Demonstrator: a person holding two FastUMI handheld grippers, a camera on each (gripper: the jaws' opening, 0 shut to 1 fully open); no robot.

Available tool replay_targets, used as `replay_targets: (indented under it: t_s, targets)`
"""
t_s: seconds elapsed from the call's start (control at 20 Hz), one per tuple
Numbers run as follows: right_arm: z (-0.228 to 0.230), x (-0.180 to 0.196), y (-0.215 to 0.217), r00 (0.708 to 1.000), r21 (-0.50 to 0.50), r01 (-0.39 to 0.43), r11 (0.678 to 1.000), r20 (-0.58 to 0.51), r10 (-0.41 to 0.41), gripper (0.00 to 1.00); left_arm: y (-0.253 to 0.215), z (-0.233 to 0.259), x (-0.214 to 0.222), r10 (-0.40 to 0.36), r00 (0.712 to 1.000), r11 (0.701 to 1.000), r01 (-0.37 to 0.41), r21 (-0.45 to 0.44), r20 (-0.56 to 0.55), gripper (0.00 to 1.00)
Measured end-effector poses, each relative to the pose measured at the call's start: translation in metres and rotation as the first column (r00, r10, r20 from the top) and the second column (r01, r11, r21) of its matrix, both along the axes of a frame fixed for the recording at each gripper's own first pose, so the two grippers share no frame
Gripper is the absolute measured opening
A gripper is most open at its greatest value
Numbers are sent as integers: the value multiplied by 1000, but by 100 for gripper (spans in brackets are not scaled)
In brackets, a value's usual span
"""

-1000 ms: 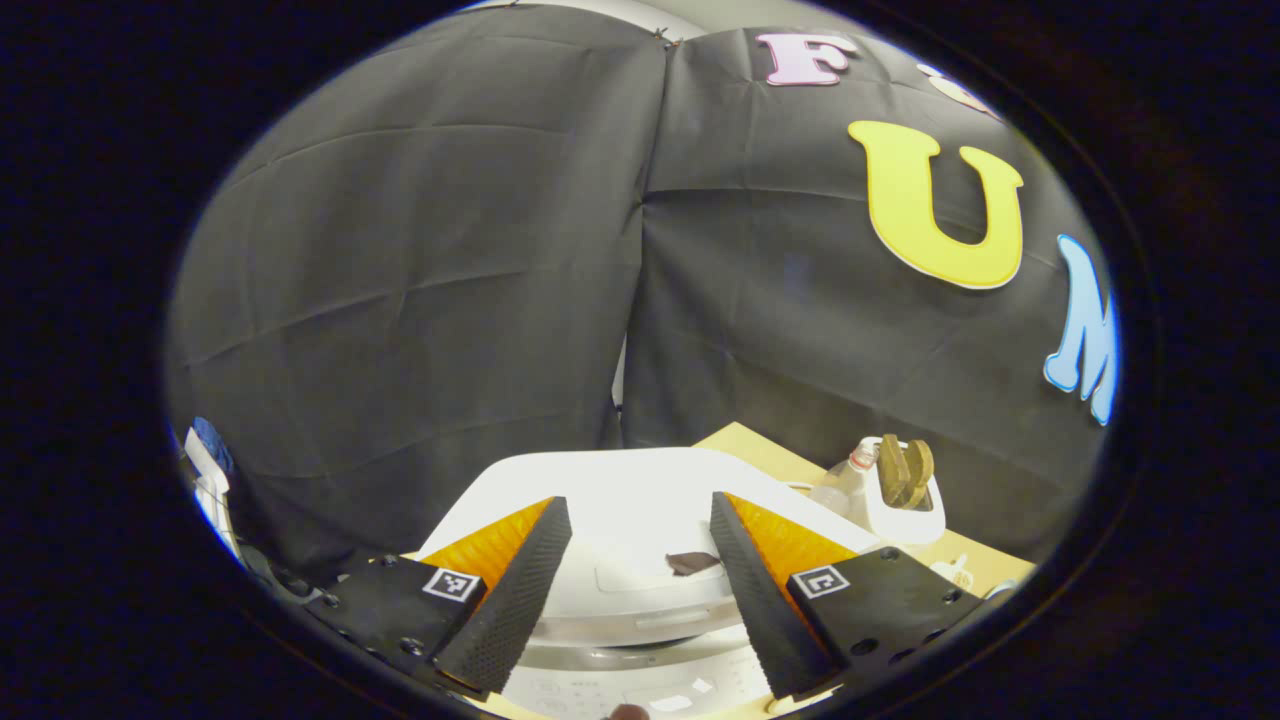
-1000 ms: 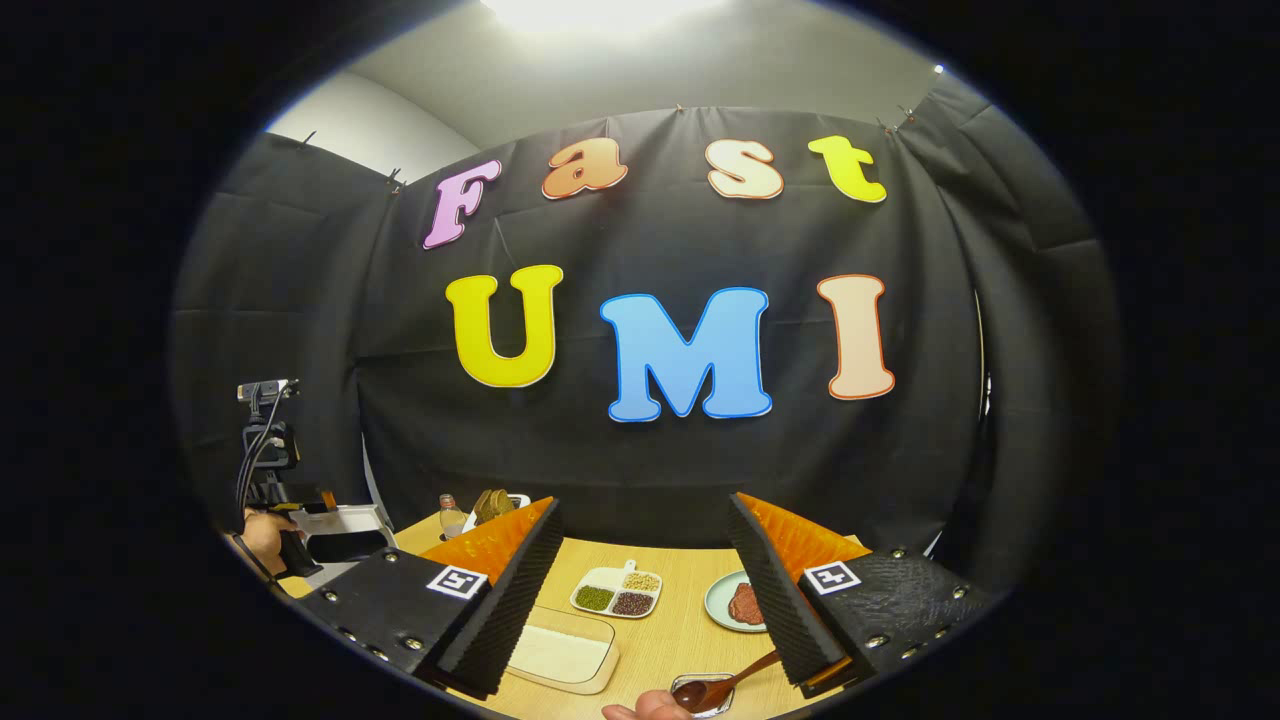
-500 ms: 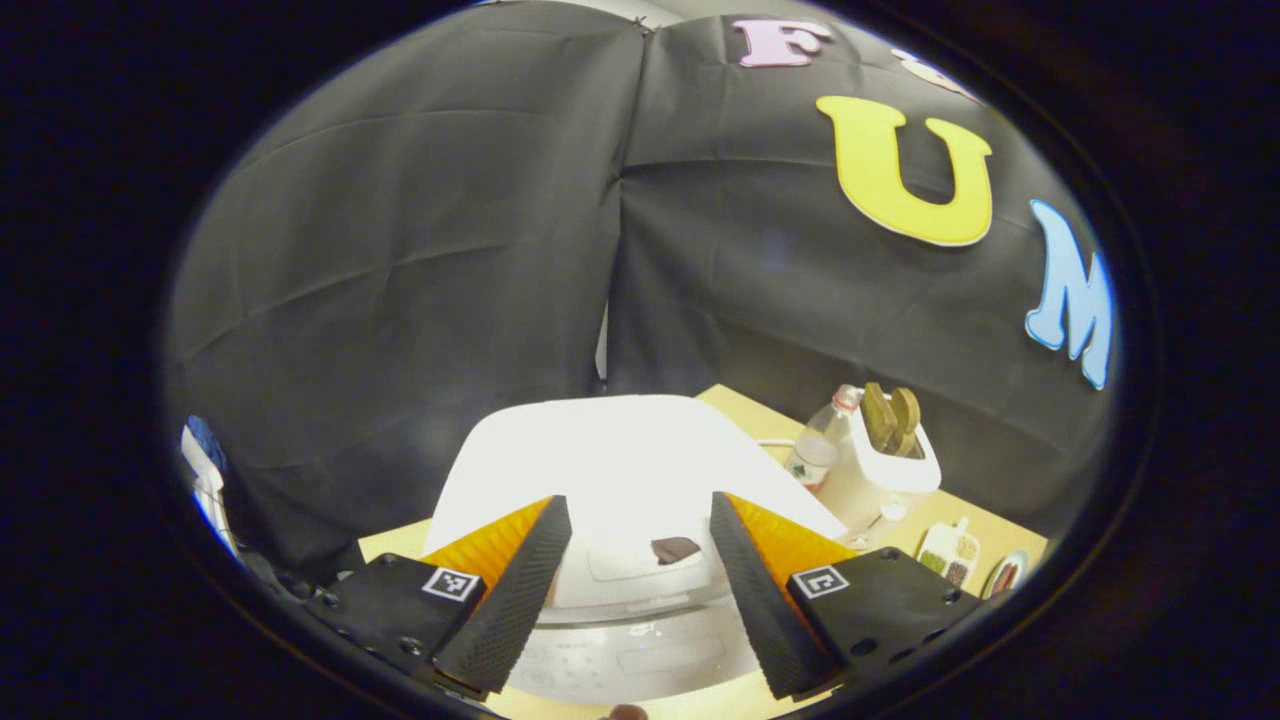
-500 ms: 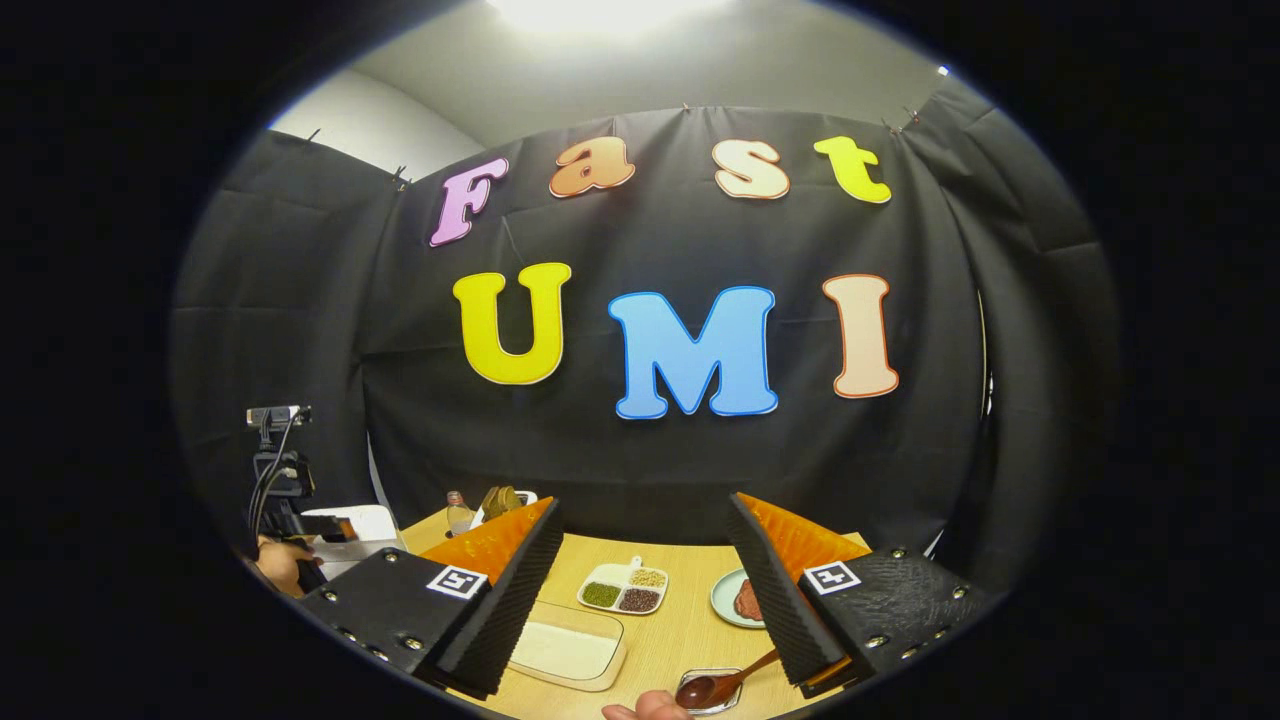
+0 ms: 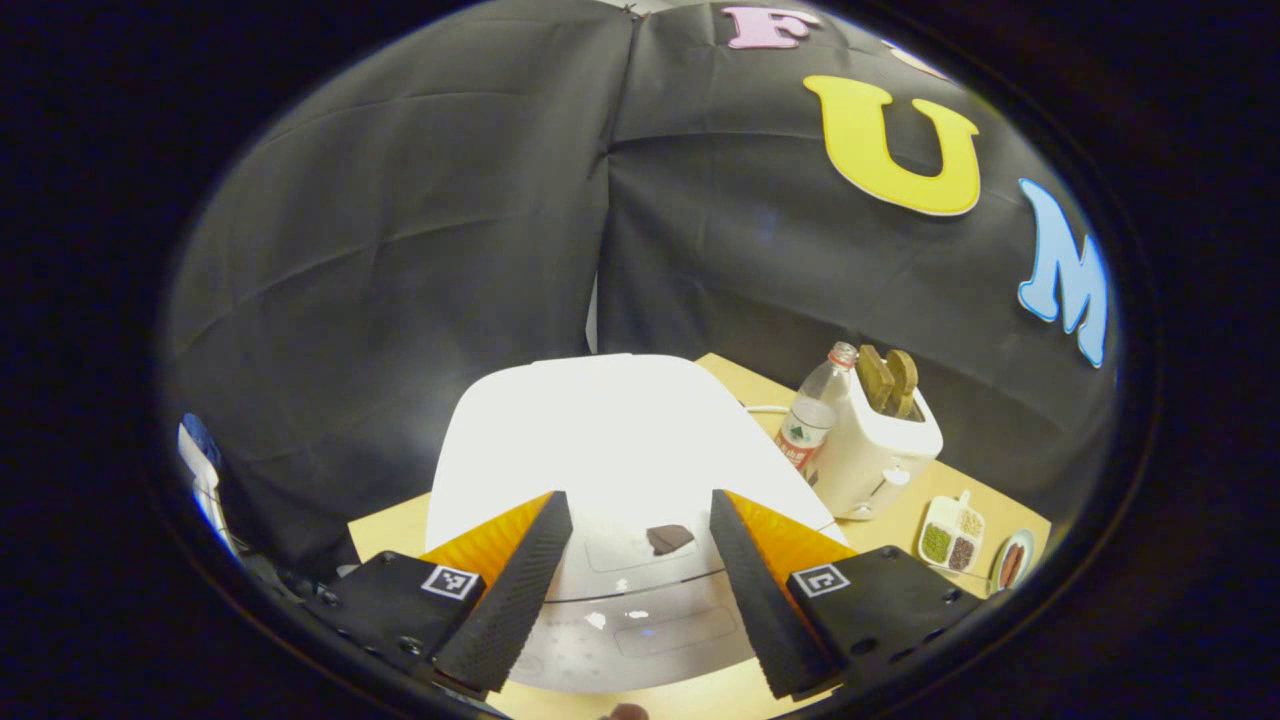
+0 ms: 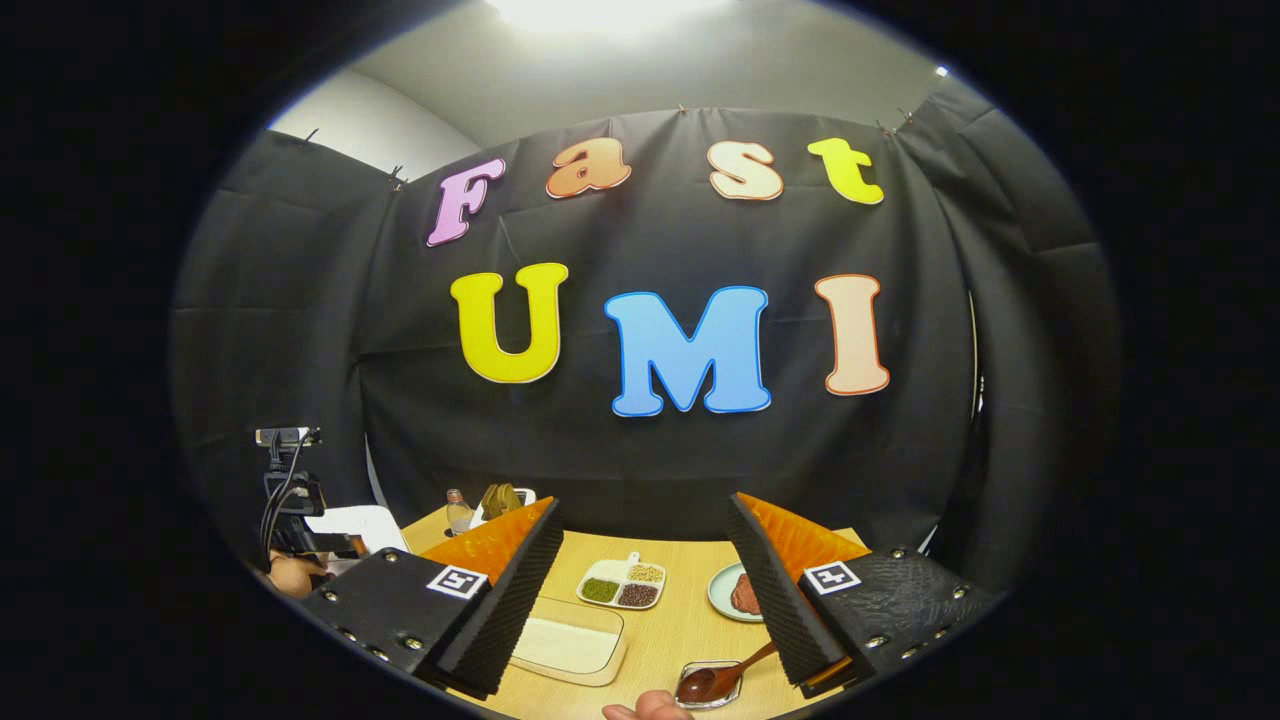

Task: Close the left gripper, press the button to open the rice cooker; take a wooden spoon from the chopstick holder with the right hand, scoop a spoonful of rice and pour it into the rice cooker, then put the wooden spoon back into the chopstick holder.

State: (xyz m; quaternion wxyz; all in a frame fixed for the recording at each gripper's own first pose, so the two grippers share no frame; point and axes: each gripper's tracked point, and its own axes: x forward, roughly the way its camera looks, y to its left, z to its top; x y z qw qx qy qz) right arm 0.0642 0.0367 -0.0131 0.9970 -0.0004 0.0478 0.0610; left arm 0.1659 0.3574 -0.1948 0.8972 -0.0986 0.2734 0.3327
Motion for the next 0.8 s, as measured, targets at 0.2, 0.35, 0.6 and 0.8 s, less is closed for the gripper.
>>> replay_targets:
  t_s: [0.2,0.35,0.6,0.8]
  targets:
    - [3,-5,2,1000,13,23,1000,5,-23,99,-1,-11,-5,-47,999,999,47,12,-26,98]
    - [3,-10,5,999,18,40,999,9,-40,99,-1,-9,-4,-49,999,999,49,-3,5,98]
    - [15,-14,-3,995,35,92,995,46,-93,99,-4,2,-1,-147,989,988,146,46,14,97]
    - [28,-21,-15,986,-9,140,990,94,-139,99,-20,65,0,-221,967,973,210,98,126,100]
